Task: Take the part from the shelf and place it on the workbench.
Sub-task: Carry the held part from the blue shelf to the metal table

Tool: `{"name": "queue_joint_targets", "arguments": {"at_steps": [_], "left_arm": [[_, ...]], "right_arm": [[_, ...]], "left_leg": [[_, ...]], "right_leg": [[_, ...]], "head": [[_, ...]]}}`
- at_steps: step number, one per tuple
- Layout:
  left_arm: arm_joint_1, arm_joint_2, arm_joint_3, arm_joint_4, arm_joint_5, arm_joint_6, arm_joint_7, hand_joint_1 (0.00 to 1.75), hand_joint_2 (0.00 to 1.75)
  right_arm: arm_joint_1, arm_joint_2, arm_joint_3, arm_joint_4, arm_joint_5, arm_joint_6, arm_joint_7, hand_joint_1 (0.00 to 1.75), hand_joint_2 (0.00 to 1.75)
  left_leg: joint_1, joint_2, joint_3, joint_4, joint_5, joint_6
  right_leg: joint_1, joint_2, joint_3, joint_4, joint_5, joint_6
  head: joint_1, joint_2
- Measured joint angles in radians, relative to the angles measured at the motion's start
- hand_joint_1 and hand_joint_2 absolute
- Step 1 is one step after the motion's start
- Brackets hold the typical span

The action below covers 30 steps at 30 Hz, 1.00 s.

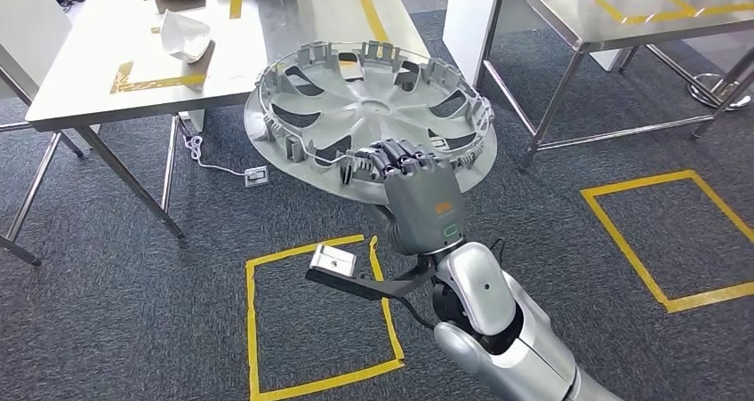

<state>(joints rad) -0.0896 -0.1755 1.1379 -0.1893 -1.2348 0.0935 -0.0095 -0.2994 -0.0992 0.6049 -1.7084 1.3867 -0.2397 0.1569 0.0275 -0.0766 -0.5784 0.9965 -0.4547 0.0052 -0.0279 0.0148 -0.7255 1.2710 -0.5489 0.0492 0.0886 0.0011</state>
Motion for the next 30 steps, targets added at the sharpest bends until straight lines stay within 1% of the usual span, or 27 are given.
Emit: {"name": "queue_joint_targets", "arguments": {"at_steps": [2, 3, 4, 5, 6, 7, 8, 9, 11, 12, 13, 14, 15, 16, 17, 19, 20, 21, 22, 23, 24, 25, 26, 27, 28, 29, 30], "left_arm": [[0.0, 0.0, 0.0, 0.0, -0.002, 0.0, 0.0, 0.0, 1.75], [0.0, 0.0, 0.0, 0.0, -0.002, 0.0, 0.0, 0.0, 1.75], [-0.001, 0.0, 0.0, -0.001, -0.002, 0.0, 0.0, 0.0, 1.75], [0.0, 0.0, 0.0, -0.001, -0.002, 0.0, 0.0, 0.0, 1.75], [0.0, -0.001, 0.0, 0.0, -0.002, 0.0, 0.001, 0.0, 1.75], [0.0, -0.002, 0.0, 0.0, -0.002, 0.0, 0.001, 0.0, 1.75], [0.0, -0.002, 0.0, 0.0, -0.002, 0.001, 0.0, 0.0, 1.75], [-0.002, -0.002, 0.0, 0.0, -0.002, 0.001, 0.0, 0.0, 1.75], [-0.005, -0.002, 0.0, 0.0, -0.002, 0.002, 0.0, 0.0, 1.75], [-0.005, -0.002, 0.0, 0.0, -0.002, 0.002, 0.0, 0.0, 1.75], [-0.003, -0.002, 0.0, 0.0, -0.002, 0.002, 0.0, 0.0, 1.75], [0.0, -0.002, 0.0, 0.0, -0.001, 0.002, -0.001, 0.0, 1.75], [0.003, -0.002, 0.0, 0.0, -0.001, 0.002, -0.001, 0.0, 1.75], [0.006, -0.002, 0.0, 0.0, -0.001, 0.002, -0.002, 0.0, 1.75], [0.008, -0.002, 0.0, 0.0, -0.001, 0.002, -0.002, 0.0, 1.75], [0.014, 0.0, 0.0, 0.0, 0.0, 0.002, -0.003, 0.0, 1.75], [0.016, 0.0, 0.0, 0.0, 0.001, 0.002, -0.003, 0.0, 1.75], [0.017, -0.001, 0.0, 0.0, 0.002, 0.002, -0.003, 0.0, 1.75], [0.016, -0.003, 0.001, 0.0, 0.003, 0.002, -0.004, 0.0, 1.75], [0.013, -0.004, 0.001, 0.0, 0.004, 0.002, -0.005, 0.0, 1.75], [0.011, -0.004, 0.001, 0.0, 0.005, 0.002, -0.007, 0.0, 1.75], [0.008, -0.005, 0.001, 0.0, 0.005, 0.002, -0.008, 0.0, 1.75], [0.007, -0.005, 0.0, 0.0, 0.005, 0.002, -0.008, 0.0, 1.75], [0.007, -0.004, 0.0, 0.0, 0.005, 0.002, -0.009, 0.0, 1.75], [0.007, -0.004, 0.0, 0.0, 0.006, 0.002, -0.008, 0.0, 1.75], [0.008, -0.004, 0.0, 0.0, 0.006, 0.002, -0.008, 0.0, 1.75], [0.009, -0.004, 0.0, 0.0, 0.006, 0.002, -0.008, 0.0, 1.75]], "right_arm": [[0.011, 0.0, -0.001, -0.006, 0.003, 0.004, 0.004, 1.75, 1.75], [0.016, 0.0, -0.001, -0.007, 0.004, 0.004, 0.004, 1.75, 1.75], [0.021, 0.0, -0.002, -0.009, 0.006, 0.005, 0.005, 1.75, 1.75], [0.025, 0.0, -0.003, -0.012, 0.007, 0.005, 0.005, 1.75, 1.75], [0.029, 0.0, -0.005, -0.014, 0.009, 0.005, 0.005, 1.75, 1.75], [0.032, 0.0, -0.006, -0.017, 0.01, 0.006, 0.005, 1.75, 1.75], [0.034, 0.001, -0.008, -0.02, 0.011, 0.006, 0.005, 1.75, 1.75], [0.035, 0.001, -0.008, -0.022, 0.012, 0.007, 0.004, 1.75, 1.75], [0.037, 0.002, -0.01, -0.025, 0.013, 0.007, 0.001, 1.75, 1.75], [0.037, 0.002, -0.01, -0.026, 0.014, 0.007, 0.0, 1.75, 1.75], [0.038, 0.002, -0.011, -0.027, 0.014, 0.007, -0.001, 1.75, 1.75], [0.039, 0.002, -0.012, -0.027, 0.014, 0.007, -0.003, 1.75, 1.75], [0.04, 0.002, -0.012, -0.027, 0.014, 0.007, -0.004, 1.75, 1.75], [0.041, 0.002, -0.013, -0.027, 0.014, 0.007, -0.005, 1.75, 1.75], [0.042, 0.002, -0.013, -0.027, 0.014, 0.008, -0.006, 1.75, 1.75], [0.045, 0.002, -0.015, -0.027, 0.014, 0.008, -0.007, 1.75, 1.75], [0.046, 0.002, -0.015, -0.027, 0.014, 0.008, -0.008, 1.75, 1.75], [0.047, 0.002, -0.016, -0.029, 0.014, 0.008, -0.008, 1.75, 1.75], [0.046, 0.002, -0.017, -0.03, 0.014, 0.008, -0.008, 1.75, 1.75], [0.046, 0.003, -0.018, -0.031, 0.014, 0.009, -0.008, 1.75, 1.75], [0.045, 0.003, -0.019, -0.032, 0.014, 0.01, -0.009, 1.75, 1.75], [0.045, 0.003, -0.019, -0.033, 0.014, 0.01, -0.01, 1.75, 1.75], [0.045, 0.003, -0.019, -0.033, 0.013, 0.012, -0.011, 1.75, 1.75], [0.045, 0.002, -0.02, -0.033, 0.013, 0.013, -0.011, 1.75, 1.75], [0.045, 0.002, -0.021, -0.033, 0.013, 0.015, -0.011, 1.75, 1.75], [0.045, 0.002, -0.021, -0.033, 0.012, 0.017, -0.012, 1.75, 1.75], [0.046, 0.002, -0.021, -0.032, 0.012, 0.02, -0.012, 1.75, 1.75]], "left_leg": [[0.009, -0.001, 0.006, 0.016, -0.018, -0.017], [0.011, -0.003, 0.005, 0.025, -0.028, -0.027], [0.011, -0.004, 0.002, 0.032, -0.037, -0.037], [0.011, -0.005, 0.004, 0.037, -0.043, -0.046], [0.01, -0.006, 0.007, 0.04, -0.047, -0.053], [0.011, -0.003, 0.01, 0.046, -0.048, -0.059], [0.011, 0.008, 0.005, 0.069, -0.041, -0.063], [0.01, 0.025, -0.017, 0.108, -0.03, -0.065], [0.005, 0.059, -0.101, 0.226, -0.022, -0.065], [0.002, 0.066, -0.149, 0.278, -0.04, -0.063], [0.0, 0.069, -0.189, 0.31, -0.07, -0.06], [-0.003, 0.069, -0.22, 0.318, -0.103, -0.056], [-0.007, 0.07, -0.237, 0.3, -0.125, -0.05], [-0.012, 0.07, -0.245, 0.258, -0.12, -0.042], [-0.018, 0.073, -0.244, 0.199, -0.072, -0.032], [-0.034, 0.078, -0.235, 0.08, 0.086, -0.013], [-0.039, 0.078, -0.228, 0.049, 0.143, -0.007], [-0.041, 0.076, -0.22, 0.035, 0.16, -0.003], [-0.039, 0.073, -0.206, 0.041, 0.15, 0.002], [-0.037, 0.068, -0.191, 0.04, 0.135, 0.007], [-0.035, 0.064, -0.172, 0.039, 0.12, 0.013], [-0.035, 0.06, -0.152, 0.037, 0.104, 0.019], [-0.036, 0.056, -0.131, 0.036, 0.086, 0.024], [-0.037, 0.053, -0.109, 0.035, 0.066, 0.027], [-0.039, 0.048, -0.083, 0.033, 0.045, 0.03], [-0.041, 0.043, -0.055, 0.031, 0.023, 0.032], [-0.043, 0.038, -0.024, 0.028, 0.001, 0.033]], "right_leg": [[-0.012, 0.004, 0.054, -0.122, 0.068, 0.016], [-0.014, 0.007, 0.077, -0.174, 0.075, 0.014], [-0.014, 0.01, 0.092, -0.206, 0.073, 0.009], [-0.012, 0.012, 0.098, -0.214, 0.059, -0.004], [-0.009, 0.009, 0.103, -0.214, 0.05, -0.02], [-0.009, 0.007, 0.114, -0.214, 0.052, -0.032], [-0.009, 0.004, 0.127, -0.216, 0.047, -0.042], [-0.007, 0.0, 0.143, -0.218, 0.039, -0.051], [-0.004, -0.009, 0.18, -0.226, 0.017, -0.063], [-0.002, -0.013, 0.199, -0.229, 0.003, -0.066], [-0.001, -0.015, 0.219, -0.232, -0.012, -0.067], [0.0, -0.016, 0.243, -0.236, -0.028, -0.067], [0.001, -0.016, 0.269, -0.24, -0.045, -0.067], [0.001, -0.017, 0.296, -0.246, -0.063, -0.066], [0.001, -0.018, 0.321, -0.254, -0.082, -0.065], [0.005, -0.017, 0.366, -0.269, -0.118, -0.059], [0.008, -0.015, 0.391, -0.28, -0.132, -0.053], [0.012, -0.013, 0.411, -0.282, -0.132, -0.047], [0.014, -0.012, 0.418, -0.27, -0.119, -0.042], [0.014, -0.012, 0.409, -0.232, -0.093, -0.038], [0.014, -0.012, 0.375, -0.172, -0.064, -0.035], [0.014, -0.012, 0.329, -0.103, -0.051, -0.035], [0.015, -0.012, 0.276, -0.041, -0.058, -0.036], [0.017, -0.012, 0.223, 0.002, -0.089, -0.038], [0.02, -0.012, 0.173, 0.024, -0.136, -0.04], [0.022, -0.012, 0.13, 0.026, -0.183, -0.042], [0.023, -0.011, 0.094, 0.011, -0.216, -0.044]], "head": [[0.002, 0.0], [0.003, 0.0], [0.004, 0.0], [0.005, 0.0], [0.004, 0.0], [0.003, 0.0], [0.002, 0.0], [-0.001, 0.0], [-0.005, 0.0], [-0.007, 0.0], [-0.007, 0.0], [-0.008, 0.0], [-0.009, 0.0], [-0.01, 0.0], [-0.011, 0.0], [-0.018, 0.0], [-0.022, 0.0], [-0.024, 0.0], [-0.025, 0.0], [-0.024, 0.0], [-0.023, 0.0], [-0.022, 0.0], [-0.02, 0.0], [-0.019, 0.0], [-0.018, 0.0], [-0.018, 0.0], [-0.017, 0.0]]}}
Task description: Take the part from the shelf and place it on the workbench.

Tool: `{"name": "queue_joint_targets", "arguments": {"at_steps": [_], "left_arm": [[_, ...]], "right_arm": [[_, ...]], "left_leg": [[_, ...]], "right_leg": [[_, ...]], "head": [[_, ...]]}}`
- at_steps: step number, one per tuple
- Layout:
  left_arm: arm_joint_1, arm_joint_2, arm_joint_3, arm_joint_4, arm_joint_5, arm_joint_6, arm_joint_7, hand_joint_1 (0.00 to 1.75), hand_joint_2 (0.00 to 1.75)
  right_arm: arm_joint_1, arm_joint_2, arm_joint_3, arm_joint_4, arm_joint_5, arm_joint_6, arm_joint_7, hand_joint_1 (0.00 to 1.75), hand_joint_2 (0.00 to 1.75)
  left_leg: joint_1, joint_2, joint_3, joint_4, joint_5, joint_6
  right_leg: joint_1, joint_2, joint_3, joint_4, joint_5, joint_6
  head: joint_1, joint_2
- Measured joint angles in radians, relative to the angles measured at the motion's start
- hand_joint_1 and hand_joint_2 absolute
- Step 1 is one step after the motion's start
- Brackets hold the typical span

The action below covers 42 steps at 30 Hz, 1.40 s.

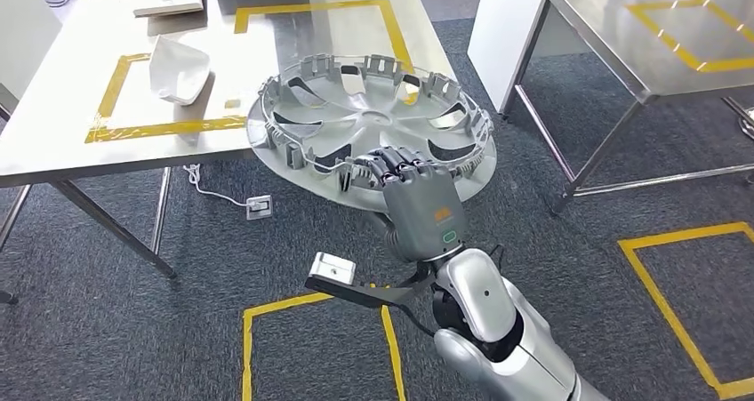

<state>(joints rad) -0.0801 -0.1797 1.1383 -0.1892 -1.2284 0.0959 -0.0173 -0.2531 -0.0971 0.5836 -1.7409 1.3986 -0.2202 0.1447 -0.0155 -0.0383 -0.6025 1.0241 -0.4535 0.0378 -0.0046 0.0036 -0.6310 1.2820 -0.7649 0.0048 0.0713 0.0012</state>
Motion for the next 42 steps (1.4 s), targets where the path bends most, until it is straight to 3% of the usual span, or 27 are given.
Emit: {"name": "queue_joint_targets", "arguments": {"at_steps": [1, 2, 4, 5, 6, 8, 9, 11, 12, 13, 15, 16, 17, 20, 21, 22, 25, 26, 28, 29, 30, 31, 33, 35, 37, 42], "left_arm": [[0.002, 0.0, 0.0, 0.0, 0.001, 0.001, 0.001, 0.0, 1.75], [0.005, 0.0, 0.0, 0.0, 0.001, 0.001, 0.001, 0.0, 1.75], [0.008, 0.0, 0.0, 0.001, 0.001, 0.003, 0.002, 0.0, 1.75], [0.009, 0.0, 0.0, 0.002, 0.001, 0.004, 0.003, 0.0, 1.75], [0.009, 0.0, 0.0, 0.002, 0.002, 0.004, 0.004, 0.0, 1.75], [0.005, 0.0, 0.0, 0.002, 0.002, 0.005, 0.005, 0.0, 1.75], [0.001, -0.001, 0.0, 0.001, 0.002, 0.005, 0.005, 0.0, 1.75], [-0.006, -0.002, 0.0, 0.001, 0.002, 0.006, 0.005, 0.0, 1.75], [-0.008, -0.004, 0.0, 0.001, 0.001, 0.006, 0.005, 0.0, 1.75], [-0.008, -0.004, 0.0, 0.001, 0.001, 0.006, 0.005, 0.0, 1.75], [-0.005, -0.002, 0.0, 0.001, 0.0, 0.006, 0.006, 0.0, 1.75], [-0.004, -0.001, 0.0, 0.001, 0.0, 0.006, 0.006, 0.0, 1.75], [-0.002, 0.001, 0.0, 0.001, 0.0, 0.006, 0.006, 0.0, 1.75], [0.003, 0.004, 0.0, 0.001, 0.0, 0.004, 0.006, 0.0, 1.75], [0.004, 0.005, 0.0, 0.001, -0.001, 0.002, 0.005, 0.0, 1.75], [0.002, 0.005, 0.0, 0.001, -0.002, -0.001, 0.001, 0.0, 1.75], [-0.006, 0.005, 0.0, 0.0, -0.008, -0.004, -0.009, 0.0, 1.75], [-0.01, 0.005, 0.0, 0.0, -0.012, -0.004, -0.008, 0.0, 1.75], [-0.015, 0.006, -0.002, -0.001, -0.018, -0.003, -0.004, 0.0, 1.75], [-0.017, 0.006, -0.003, -0.001, -0.022, -0.003, -0.001, 0.0, 1.75], [-0.017, 0.006, -0.003, -0.001, -0.026, -0.003, 0.001, 0.0, 1.75], [-0.017, 0.006, -0.004, -0.001, -0.03, -0.003, 0.004, 0.0, 1.75], [-0.021, 0.005, -0.008, -0.001, -0.039, -0.003, 0.009, 0.0, 1.75], [-0.029, 0.002, -0.01, 0.0, -0.042, -0.003, 0.011, 0.0, 1.75], [-0.034, 0.002, -0.011, 0.0, -0.043, -0.002, 0.014, 0.0, 1.75], [-0.035, 0.002, -0.018, 0.0, -0.061, -0.009, 0.018, 0.0, 1.75]], "right_arm": [[0.002, 0.0, 0.0, 0.0, 0.0, 0.002, 0.0, 1.75, 1.75], [0.005, -0.001, 0.0, 0.001, -0.001, 0.002, -0.001, 1.75, 1.75], [0.013, -0.003, -0.001, 0.006, -0.001, 0.003, -0.001, 1.75, 1.75], [0.015, -0.005, -0.002, 0.009, -0.001, 0.003, -0.002, 1.75, 1.75], [0.014, -0.005, -0.003, 0.011, -0.001, 0.003, -0.002, 1.75, 1.75], [0.006, -0.003, -0.004, 0.011, -0.004, 0.003, -0.003, 1.75, 1.75], [0.003, -0.001, -0.005, 0.011, -0.006, 0.002, -0.004, 1.75, 1.75], [0.0, 0.0, -0.005, 0.011, -0.007, 0.002, -0.006, 1.75, 1.75], [-0.001, 0.001, -0.005, 0.011, -0.007, 0.001, -0.007, 1.75, 1.75], [-0.002, 0.001, -0.005, 0.011, -0.007, 0.001, -0.007, 1.75, 1.75], [-0.003, 0.001, -0.006, 0.012, -0.007, 0.0, -0.007, 1.75, 1.75], [-0.002, 0.001, -0.006, 0.012, -0.007, 0.0, -0.007, 1.75, 1.75], [-0.002, 0.001, -0.006, 0.014, -0.008, -0.001, -0.007, 1.75, 1.75], [-0.004, 0.002, -0.006, 0.024, -0.01, -0.004, -0.01, 1.75, 1.75], [-0.007, 0.003, -0.006, 0.027, -0.012, -0.003, -0.01, 1.75, 1.75], [-0.011, 0.005, -0.006, 0.029, -0.015, -0.001, -0.011, 1.75, 1.75], [-0.023, 0.011, -0.008, 0.035, -0.028, 0.007, -0.01, 1.75, 1.75], [-0.029, 0.012, -0.009, 0.041, -0.032, 0.009, -0.009, 1.75, 1.75], [-0.041, 0.012, -0.014, 0.063, -0.043, 0.015, -0.008, 1.75, 1.75], [-0.049, 0.012, -0.018, 0.079, -0.052, 0.019, -0.007, 1.75, 1.75], [-0.061, 0.012, -0.022, 0.1, -0.066, 0.026, -0.007, 1.75, 1.75], [-0.08, 0.013, -0.025, 0.127, -0.084, 0.035, -0.008, 1.75, 1.75], [-0.132, 0.017, -0.032, 0.197, -0.124, 0.05, -0.011, 1.75, 1.75], [-0.182, 0.023, -0.037, 0.266, -0.152, 0.053, -0.019, 1.75, 1.75], [-0.223, 0.032, -0.04, 0.32, -0.162, 0.052, -0.024, 1.75, 1.75], [-0.332, 0.065, -0.046, 0.464, -0.175, 0.094, -0.008, 1.75, 1.75]], "left_leg": [[-0.003, -0.005, 0.033, -0.003, -0.022, 0.0], [-0.005, -0.008, 0.061, -0.006, -0.046, 0.0], [-0.01, -0.016, 0.11, -0.004, -0.094, -0.003], [-0.011, -0.02, 0.127, -0.003, -0.118, -0.007], [-0.011, -0.023, 0.144, 0.004, -0.133, -0.012], [-0.011, -0.02, 0.147, 0.042, -0.128, -0.023], [-0.011, -0.011, 0.125, 0.093, -0.102, -0.029], [-0.007, 0.013, 0.036, 0.222, -0.078, -0.043], [-0.004, 0.022, -0.011, 0.273, -0.099, -0.049], [0.0, 0.025, -0.051, 0.301, -0.143, -0.053], [0.005, 0.027, -0.104, 0.295, -0.242, -0.057], [0.006, 0.027, -0.119, 0.264, -0.261, -0.057], [0.006, 0.028, -0.128, 0.217, -0.234, -0.057], [0.005, 0.036, -0.139, 0.057, 0.038, -0.047], [0.004, 0.037, -0.141, 0.036, 0.094, -0.042], [0.004, 0.037, -0.141, 0.034, 0.104, -0.035], [0.009, 0.032, -0.128, 0.031, 0.088, -0.015], [0.01, 0.031, -0.122, 0.028, 0.083, -0.009], [0.009, 0.03, -0.11, 0.026, 0.069, -0.001], [0.008, 0.028, -0.102, 0.026, 0.061, 0.0], [0.007, 0.027, -0.094, 0.026, 0.054, 0.001], [0.006, 0.026, -0.084, 0.026, 0.047, 0.001], [0.004, 0.023, -0.064, 0.027, 0.035, 0.0], [0.001, 0.018, -0.055, 0.029, 0.027, -0.004], [0.0, 0.015, -0.054, 0.029, 0.023, -0.01], [0.003, 0.017, -0.05, 0.022, 0.027, -0.019]], "right_leg": [[0.0, 0.001, -0.03, -0.03, 0.001, -0.004], [0.001, 0.002, -0.056, -0.076, 0.056, -0.009], [0.006, 0.004, -0.096, -0.183, 0.263, -0.017], [0.01, 0.006, -0.103, -0.215, 0.345, -0.02], [0.013, 0.007, -0.1, -0.231, 0.384, -0.022], [0.013, 0.008, -0.067, -0.229, 0.368, -0.032], [0.01, 0.006, -0.049, -0.234, 0.356, -0.037], [0.007, 0.003, -0.011, -0.242, 0.329, -0.044], [0.006, 0.001, 0.009, -0.246, 0.313, -0.046], [0.004, 0.001, 0.032, -0.249, 0.296, -0.046], [0.0, 0.003, 0.082, -0.253, 0.258, -0.045], [-0.003, 0.004, 0.109, -0.253, 0.239, -0.043], [-0.005, 0.004, 0.136, -0.254, 0.219, -0.04], [-0.004, 0.008, 0.182, -0.248, 0.165, -0.024], [-0.001, 0.01, 0.187, -0.248, 0.15, -0.017], [0.0, 0.012, 0.193, -0.25, 0.138, -0.011], [-0.003, 0.008, 0.193, -0.233, 0.108, 0.007], [-0.004, 0.005, 0.167, -0.188, 0.089, 0.012], [-0.004, 0.003, 0.077, -0.055, 0.051, 0.017], [-0.003, 0.003, 0.032, -0.001, 0.047, 0.017], [-0.003, 0.003, 0.0, 0.021, 0.064, 0.017], [-0.003, 0.003, -0.014, 0.005, 0.102, 0.015], [0.002, 0.003, 0.004, -0.112, 0.206, 0.005], [0.007, 0.003, 0.034, -0.216, 0.264, -0.006], [0.01, 0.002, 0.042, -0.243, 0.267, -0.006], [0.011, 0.003, 0.042, -0.243, 0.27, -0.009]], "head": [[0.001, 0.0], [0.001, 0.0], [-0.003, 0.0], [-0.005, 0.0], [-0.007, 0.0], [-0.005, 0.0], [-0.005, 0.0], [-0.006, 0.0], [-0.007, 0.0], [-0.006, 0.0], [-0.007, 0.0], [-0.007, 0.0], [-0.007, 0.0], [-0.014, 0.0], [-0.015, 0.0], [-0.016, 0.0], [-0.012, 0.0], [-0.01, 0.0], [-0.007, 0.0], [-0.006, 0.0], [-0.006, 0.0], [-0.006, 0.0], [-0.006, 0.0], [-0.008, 0.0], [-0.01, 0.0], [-0.01, 0.0]]}}
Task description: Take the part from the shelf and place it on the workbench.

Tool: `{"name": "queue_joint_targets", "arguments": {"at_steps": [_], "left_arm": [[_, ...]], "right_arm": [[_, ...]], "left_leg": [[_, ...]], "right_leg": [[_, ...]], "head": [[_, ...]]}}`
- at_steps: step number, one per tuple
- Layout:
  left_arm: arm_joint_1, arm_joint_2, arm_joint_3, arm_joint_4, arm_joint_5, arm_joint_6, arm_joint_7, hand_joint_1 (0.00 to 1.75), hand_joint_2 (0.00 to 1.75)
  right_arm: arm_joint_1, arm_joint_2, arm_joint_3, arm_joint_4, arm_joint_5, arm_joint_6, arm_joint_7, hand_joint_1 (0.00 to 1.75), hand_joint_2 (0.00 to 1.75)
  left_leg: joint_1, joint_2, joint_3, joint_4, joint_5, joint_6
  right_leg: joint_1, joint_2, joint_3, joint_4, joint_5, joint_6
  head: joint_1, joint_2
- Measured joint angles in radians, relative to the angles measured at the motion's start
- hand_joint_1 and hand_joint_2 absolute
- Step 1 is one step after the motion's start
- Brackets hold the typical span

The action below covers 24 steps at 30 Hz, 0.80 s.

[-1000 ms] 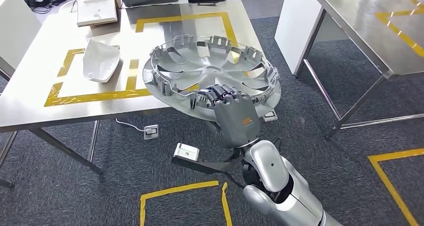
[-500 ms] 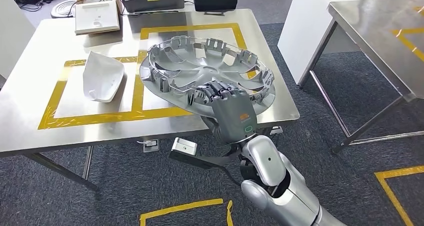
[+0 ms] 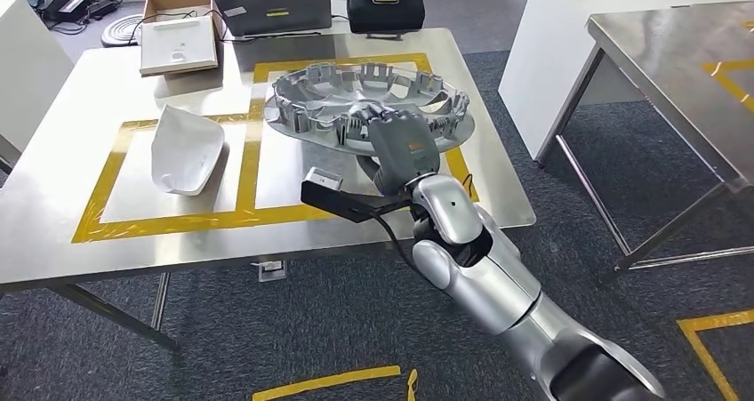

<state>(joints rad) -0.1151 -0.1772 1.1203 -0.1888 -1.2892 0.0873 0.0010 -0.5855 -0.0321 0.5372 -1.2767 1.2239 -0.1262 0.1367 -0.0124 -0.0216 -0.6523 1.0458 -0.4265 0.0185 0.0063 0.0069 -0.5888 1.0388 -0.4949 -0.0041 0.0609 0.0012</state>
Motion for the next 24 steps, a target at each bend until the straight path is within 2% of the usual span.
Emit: {"name": "queue_joint_targets", "arguments": {"at_steps": [7, 10, 14, 18, 24], "left_arm": [[-0.036, 0.0, -0.04, 0.0, -0.046, -0.032, 0.018, 0.0, 1.75], [-0.038, 0.0, -0.052, 0.001, -0.052, -0.036, 0.019, 0.0, 1.75], [-0.038, 0.0, -0.065, 0.003, -0.061, -0.042, 0.017, 0.0, 1.75], [-0.038, 0.0, -0.071, 0.004, -0.064, -0.043, 0.019, 0.0, 1.75], [-0.037, 0.0, -0.077, 0.005, -0.065, -0.041, 0.012, 0.0, 1.75]], "right_arm": [[-0.358, 0.117, -0.007, 0.567, -0.056, 0.184, 0.01, 1.75, 1.75], [-0.452, 0.144, -0.013, 0.73, -0.072, 0.252, 0.029, 1.75, 1.75], [-0.511, 0.155, -0.025, 0.854, -0.077, 0.293, 0.041, 1.75, 1.75], [-0.53, 0.166, -0.03, 0.911, -0.075, 0.297, 0.044, 0.0, 0.0], [-0.538, 0.192, -0.03, 0.949, -0.07, 0.303, 0.019, 0.0, 0.0]], "left_leg": [[0.001, -0.001, 0.0, -0.004, 0.007, -0.004], [0.001, -0.001, 0.0, -0.004, 0.007, -0.004], [0.0, -0.001, 0.0, -0.004, 0.007, -0.003], [-0.001, -0.001, 0.0, -0.004, 0.007, -0.003], [0.0, 0.0, 0.001, -0.004, 0.007, -0.003]], "right_leg": [[0.0, 0.0, -0.003, 0.0, 0.004, -0.004], [0.0, 0.0, -0.002, 0.001, 0.004, -0.004], [-0.001, 0.0, -0.002, 0.0, 0.003, -0.004], [-0.002, 0.001, -0.002, 0.0, 0.004, -0.004], [-0.002, 0.001, -0.002, 0.0, 0.004, -0.003]], "head": [[0.0, 0.0], [0.0, 0.0], [0.0, 0.0], [0.0, 0.0], [0.0, 0.0]]}}
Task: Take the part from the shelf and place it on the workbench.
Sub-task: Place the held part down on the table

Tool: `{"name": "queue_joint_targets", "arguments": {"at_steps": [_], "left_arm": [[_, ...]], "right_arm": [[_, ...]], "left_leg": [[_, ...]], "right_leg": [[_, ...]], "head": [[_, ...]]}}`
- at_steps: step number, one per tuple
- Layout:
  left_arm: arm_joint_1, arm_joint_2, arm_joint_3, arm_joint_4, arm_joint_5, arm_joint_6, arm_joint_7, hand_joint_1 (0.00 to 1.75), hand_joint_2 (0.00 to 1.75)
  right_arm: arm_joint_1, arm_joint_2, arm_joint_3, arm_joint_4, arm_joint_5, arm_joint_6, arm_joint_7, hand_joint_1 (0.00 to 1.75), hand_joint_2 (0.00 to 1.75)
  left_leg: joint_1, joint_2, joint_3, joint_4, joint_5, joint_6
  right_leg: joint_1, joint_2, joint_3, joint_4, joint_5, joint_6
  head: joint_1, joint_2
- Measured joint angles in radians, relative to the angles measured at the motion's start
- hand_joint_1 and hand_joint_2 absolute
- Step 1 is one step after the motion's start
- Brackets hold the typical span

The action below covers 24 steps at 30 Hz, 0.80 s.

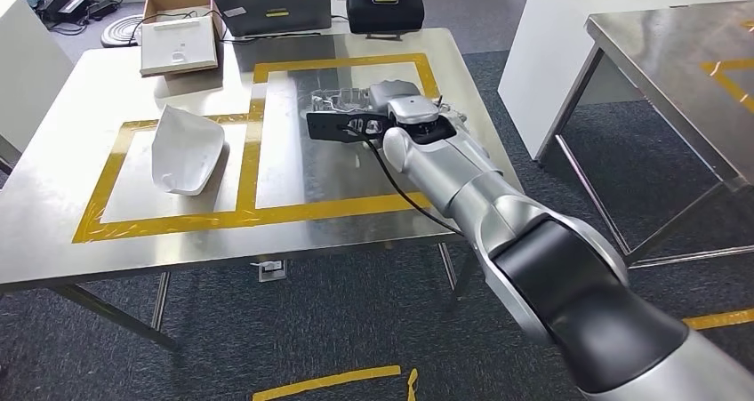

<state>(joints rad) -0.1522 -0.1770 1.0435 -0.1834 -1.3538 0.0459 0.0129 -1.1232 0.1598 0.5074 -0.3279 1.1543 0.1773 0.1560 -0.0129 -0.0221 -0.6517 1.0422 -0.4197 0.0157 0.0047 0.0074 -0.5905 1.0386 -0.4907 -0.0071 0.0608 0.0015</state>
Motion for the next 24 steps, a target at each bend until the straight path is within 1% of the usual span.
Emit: {"name": "queue_joint_targets", "arguments": {"at_steps": [4, 8, 13, 18, 21, 24], "left_arm": [[0.0, 0.0, 0.0, 0.001, 0.003, -0.005, -0.008, 0.0, 0.0], [0.0, 0.0, 0.0, 0.001, 0.001, -0.005, -0.013, 0.0, 0.0], [0.0, 0.0, 0.0, 0.002, 0.001, -0.004, -0.006, 0.0, 0.0], [0.0, 0.001, 0.0, 0.002, 0.001, -0.003, -0.004, 0.0, 0.0], [0.001, 0.001, 0.0, 0.002, 0.007, 0.001, -0.001, 0.0, 0.0], [0.005, 0.001, 0.0, 0.002, 0.014, 0.005, 0.0, 0.0, 0.0]], "right_arm": [[-0.006, 0.017, 0.0, 0.008, -0.001, -0.002, -0.024, 0.0, 0.0], [-0.016, 0.029, 0.0, 0.012, -0.007, -0.012, -0.046, 0.0, 0.0], [-0.025, 0.041, -0.001, 0.012, -0.023, -0.049, -0.094, 0.0, 0.0], [-0.038, 0.049, -0.005, 0.012, -0.037, -0.068, -0.114, 0.0, 0.0], [-0.048, 0.05, -0.01, 0.005, -0.064, -0.122, -0.154, 0.0, 0.0], [-0.082, 0.05, -0.029, -0.021, -0.1, -0.178, -0.194, 0.0, 0.0]], "left_leg": [[0.0, 0.0, 0.0, 0.0, 0.0, 0.0], [0.0, 0.0, 0.0, 0.0, 0.0, 0.0], [0.0, 0.0, 0.0, 0.0, 0.0, 0.0], [0.0, 0.0, 0.001, 0.0, 0.0, 0.0], [0.0, 0.0, 0.0, 0.0, 0.0, 0.0], [0.0, 0.0, 0.0, 0.0, 0.0, 0.0]], "right_leg": [[0.0, 0.0, 0.0, 0.0, 0.0, 0.0], [0.0, 0.0, 0.0, 0.0, 0.0, 0.0], [0.0, 0.0, 0.0, 0.0, 0.0, 0.0], [0.0, 0.0, 0.001, 0.0, 0.0, 0.0], [0.0, 0.0, 0.001, 0.0, 0.001, 0.0], [0.0, 0.0, 0.0, 0.0, 0.001, 0.0]], "head": [[0.0, 0.0], [0.0, 0.0], [0.0, 0.0], [0.0, 0.0], [0.0, 0.0], [0.0, 0.0]]}}
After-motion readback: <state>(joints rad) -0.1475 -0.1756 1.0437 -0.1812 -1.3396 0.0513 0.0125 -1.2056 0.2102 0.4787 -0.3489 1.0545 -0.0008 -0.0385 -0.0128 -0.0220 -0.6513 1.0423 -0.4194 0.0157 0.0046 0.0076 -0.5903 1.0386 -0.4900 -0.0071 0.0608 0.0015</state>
